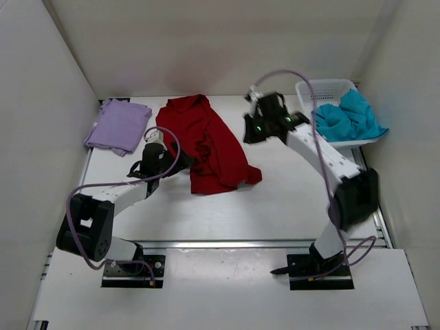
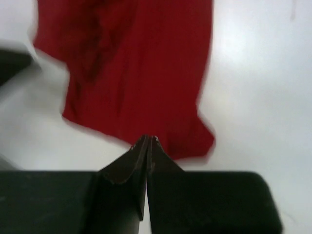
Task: Fold and stack the t-shirts
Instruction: Move the tshirt to the center of the board, then flatten out the tshirt
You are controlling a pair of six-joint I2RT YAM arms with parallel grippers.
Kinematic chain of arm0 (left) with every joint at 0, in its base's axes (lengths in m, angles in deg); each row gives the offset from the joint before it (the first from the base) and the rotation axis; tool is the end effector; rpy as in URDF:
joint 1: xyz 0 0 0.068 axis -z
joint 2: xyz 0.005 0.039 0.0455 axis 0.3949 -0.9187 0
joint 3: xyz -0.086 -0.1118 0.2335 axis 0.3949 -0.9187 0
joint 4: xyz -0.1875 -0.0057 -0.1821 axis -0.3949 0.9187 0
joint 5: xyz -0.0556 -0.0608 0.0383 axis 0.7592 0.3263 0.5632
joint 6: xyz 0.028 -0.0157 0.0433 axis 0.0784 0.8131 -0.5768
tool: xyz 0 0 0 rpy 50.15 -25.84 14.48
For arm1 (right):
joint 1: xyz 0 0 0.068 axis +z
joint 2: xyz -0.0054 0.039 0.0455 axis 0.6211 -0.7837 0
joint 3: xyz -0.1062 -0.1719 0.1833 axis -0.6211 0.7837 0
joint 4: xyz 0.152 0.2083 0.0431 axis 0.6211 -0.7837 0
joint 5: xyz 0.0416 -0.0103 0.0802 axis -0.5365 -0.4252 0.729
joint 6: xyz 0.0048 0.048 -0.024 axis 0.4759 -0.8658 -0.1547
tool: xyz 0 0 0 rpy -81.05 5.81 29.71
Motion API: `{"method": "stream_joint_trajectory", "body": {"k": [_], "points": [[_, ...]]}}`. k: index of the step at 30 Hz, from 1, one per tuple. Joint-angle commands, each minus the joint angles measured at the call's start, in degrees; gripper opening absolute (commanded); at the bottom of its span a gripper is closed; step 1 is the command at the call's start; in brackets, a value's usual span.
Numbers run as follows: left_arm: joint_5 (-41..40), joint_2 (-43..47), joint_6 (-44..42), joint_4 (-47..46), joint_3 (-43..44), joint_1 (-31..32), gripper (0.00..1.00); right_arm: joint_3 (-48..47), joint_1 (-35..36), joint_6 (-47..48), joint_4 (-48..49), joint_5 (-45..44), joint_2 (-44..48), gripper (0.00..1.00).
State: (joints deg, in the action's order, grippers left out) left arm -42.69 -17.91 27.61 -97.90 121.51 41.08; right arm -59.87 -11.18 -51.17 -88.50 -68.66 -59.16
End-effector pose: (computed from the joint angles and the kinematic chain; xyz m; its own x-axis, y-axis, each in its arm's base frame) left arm 0.2689 -0.0885 0.1852 -0.6347 -0.4554 -0.6243 -0.0665 0.8370 -0.5431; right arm 0.3584 0.1902 0.3402 -0.7055 -0.1792 -0.6857 -0.4332 0.8747 0.2172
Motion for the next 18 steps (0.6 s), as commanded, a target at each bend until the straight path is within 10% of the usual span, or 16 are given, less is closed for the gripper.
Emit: {"method": "stream_joint_trajectory", "body": {"k": [1,9,18], "points": [[-2.43,0.73,0.94,-4.16,0.5,-0.69,0.92,24.99,-7.79,-3.59,20.26,5.78,20.92,0.0],[0.38,-6.72,6.4,-11.92,2.93,-1.66,0.99,57.42,-6.32,-14.31,37.48,9.67,36.15,0.43],[4.33,-18.51,7.97,-10.23,12.09,-3.49,0.89,66.26,-3.05,-18.19,51.14,7.12,29.84,0.7]]}}
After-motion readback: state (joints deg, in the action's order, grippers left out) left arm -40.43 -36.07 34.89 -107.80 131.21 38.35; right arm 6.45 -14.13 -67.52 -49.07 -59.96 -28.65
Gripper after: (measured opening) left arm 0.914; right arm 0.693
